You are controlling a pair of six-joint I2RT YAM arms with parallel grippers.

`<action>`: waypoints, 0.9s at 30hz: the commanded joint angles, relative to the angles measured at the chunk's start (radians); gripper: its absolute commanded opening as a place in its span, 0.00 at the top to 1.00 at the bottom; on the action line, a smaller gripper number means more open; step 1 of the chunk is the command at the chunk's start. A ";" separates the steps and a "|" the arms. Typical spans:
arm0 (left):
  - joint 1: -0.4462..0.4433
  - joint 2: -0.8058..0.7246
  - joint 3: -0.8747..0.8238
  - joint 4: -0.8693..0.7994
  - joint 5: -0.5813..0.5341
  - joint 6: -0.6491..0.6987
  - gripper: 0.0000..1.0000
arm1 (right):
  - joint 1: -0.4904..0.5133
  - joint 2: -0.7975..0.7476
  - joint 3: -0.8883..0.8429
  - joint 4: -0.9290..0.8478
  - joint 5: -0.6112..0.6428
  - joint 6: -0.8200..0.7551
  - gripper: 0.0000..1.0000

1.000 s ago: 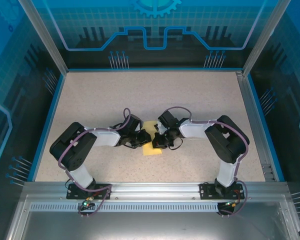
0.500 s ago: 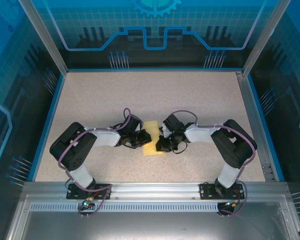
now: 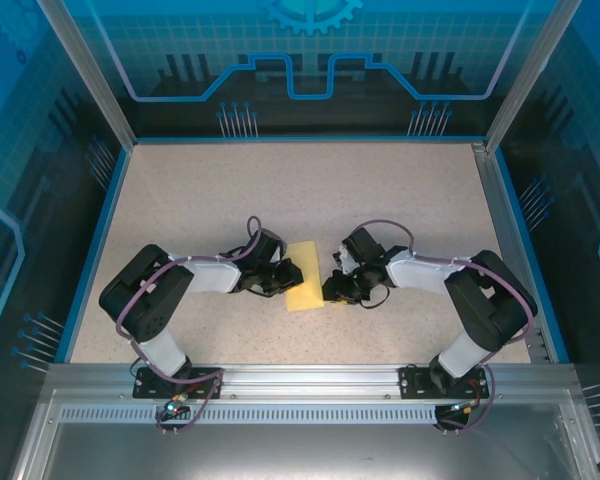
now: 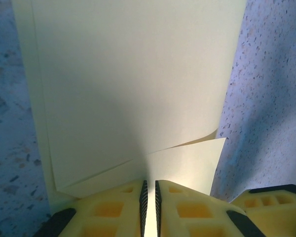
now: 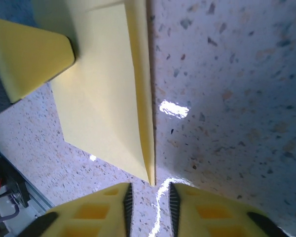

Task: Fold a paper plane with a square sheet of paper (pick it up from the middle)
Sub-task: Fold the triangle a second time at the center of the table, then turn over the paper at the center of the table.

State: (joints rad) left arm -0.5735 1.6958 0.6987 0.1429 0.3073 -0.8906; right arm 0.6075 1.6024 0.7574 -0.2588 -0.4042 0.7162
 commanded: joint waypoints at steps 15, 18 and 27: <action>-0.004 -0.030 0.019 -0.057 -0.022 0.010 0.81 | -0.019 0.140 0.164 0.011 -0.015 -0.058 0.56; -0.002 -0.030 0.017 -0.057 -0.023 0.010 0.81 | -0.017 0.161 0.164 0.030 -0.035 -0.052 0.57; -0.003 -0.030 0.018 -0.055 -0.022 0.007 0.81 | -0.014 0.165 0.143 0.069 -0.070 -0.041 0.61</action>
State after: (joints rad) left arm -0.5735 1.6875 0.6991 0.1314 0.3061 -0.8906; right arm 0.5995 1.7588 0.9028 -0.2127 -0.4351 0.6731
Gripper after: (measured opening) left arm 0.193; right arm 0.403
